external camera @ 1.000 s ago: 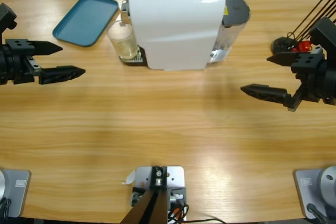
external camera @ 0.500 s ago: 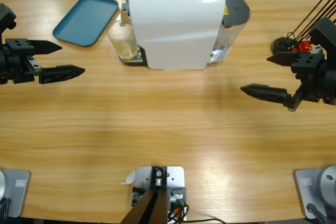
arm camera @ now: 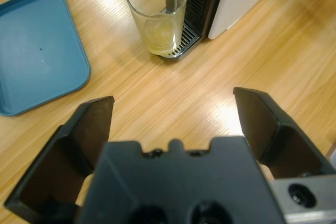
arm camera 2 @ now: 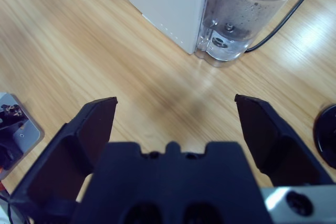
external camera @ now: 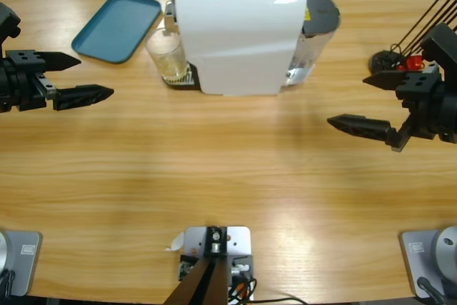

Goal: Pour coffee

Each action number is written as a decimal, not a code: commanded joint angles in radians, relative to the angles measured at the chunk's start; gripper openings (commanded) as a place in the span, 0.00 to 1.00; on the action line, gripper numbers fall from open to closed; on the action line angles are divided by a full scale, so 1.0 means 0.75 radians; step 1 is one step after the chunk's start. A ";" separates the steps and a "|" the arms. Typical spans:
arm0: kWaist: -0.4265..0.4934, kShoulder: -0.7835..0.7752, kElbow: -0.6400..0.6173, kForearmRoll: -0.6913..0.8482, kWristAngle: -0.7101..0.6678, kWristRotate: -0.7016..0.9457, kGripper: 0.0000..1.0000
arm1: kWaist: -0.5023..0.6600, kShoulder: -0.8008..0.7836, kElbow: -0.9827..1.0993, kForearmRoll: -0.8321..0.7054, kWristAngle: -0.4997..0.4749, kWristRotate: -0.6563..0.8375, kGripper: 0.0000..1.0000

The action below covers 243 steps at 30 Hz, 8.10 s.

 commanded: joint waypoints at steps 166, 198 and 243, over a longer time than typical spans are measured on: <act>0.191 0.930 0.056 -1.136 -0.406 -0.052 0.62 | 0.013 0.136 0.039 -0.050 -0.014 0.038 1.00; 0.531 0.889 0.011 -1.107 0.032 0.041 0.62 | 0.013 0.130 0.039 -0.053 -0.014 0.037 1.00; 0.539 0.530 -0.061 -0.669 0.108 0.028 0.99 | 0.013 0.106 0.045 -0.056 -0.016 0.038 1.00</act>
